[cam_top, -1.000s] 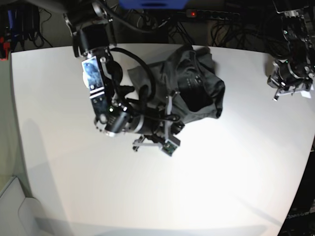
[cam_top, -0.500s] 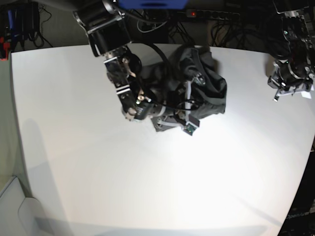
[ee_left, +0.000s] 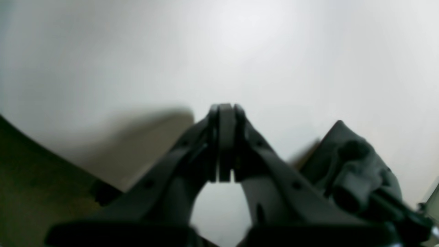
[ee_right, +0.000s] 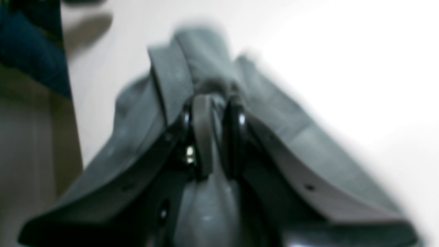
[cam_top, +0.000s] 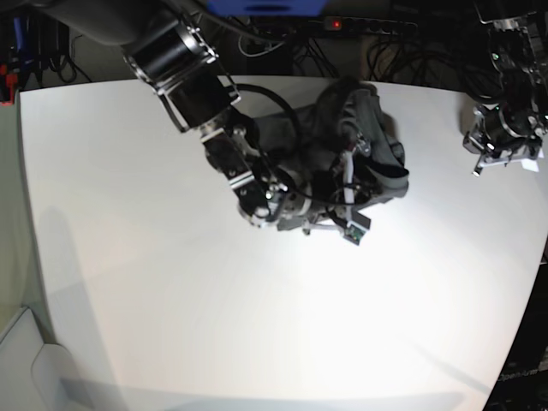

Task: Layout the t-shirt on the table in an organized manner, then fold the t-shirt properly
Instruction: 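Grasp the bundle edges with both grippers and fold it over, then press the folded bundle flat with the left gripper and withdraw, then grasp the bundle corner with the right gripper and tuck it under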

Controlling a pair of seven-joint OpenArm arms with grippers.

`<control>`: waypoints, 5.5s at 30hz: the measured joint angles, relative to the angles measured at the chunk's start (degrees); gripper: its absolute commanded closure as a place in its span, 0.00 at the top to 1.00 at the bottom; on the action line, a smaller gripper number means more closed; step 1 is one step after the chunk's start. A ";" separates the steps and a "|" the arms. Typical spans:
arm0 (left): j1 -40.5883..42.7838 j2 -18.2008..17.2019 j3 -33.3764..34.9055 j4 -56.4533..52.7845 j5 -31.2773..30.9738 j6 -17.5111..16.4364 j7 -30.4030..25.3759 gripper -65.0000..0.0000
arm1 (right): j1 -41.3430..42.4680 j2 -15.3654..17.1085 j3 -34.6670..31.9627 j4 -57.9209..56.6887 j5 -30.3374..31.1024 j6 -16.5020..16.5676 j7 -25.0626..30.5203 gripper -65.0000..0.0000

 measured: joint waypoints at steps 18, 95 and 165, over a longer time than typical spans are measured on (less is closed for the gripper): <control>3.45 2.56 8.72 8.83 -0.39 0.04 -0.39 0.18 | -8.00 6.32 16.79 21.16 0.04 0.42 -9.75 0.11; -40.81 17.31 88.17 -22.53 66.12 -36.46 -19.10 0.01 | -24.81 20.81 60.39 28.61 0.09 0.20 -12.66 0.11; 1.14 15.08 10.80 20.31 88.63 -50.71 -10.75 0.82 | 5.49 10.21 32.48 11.98 0.46 0.22 -32.33 0.48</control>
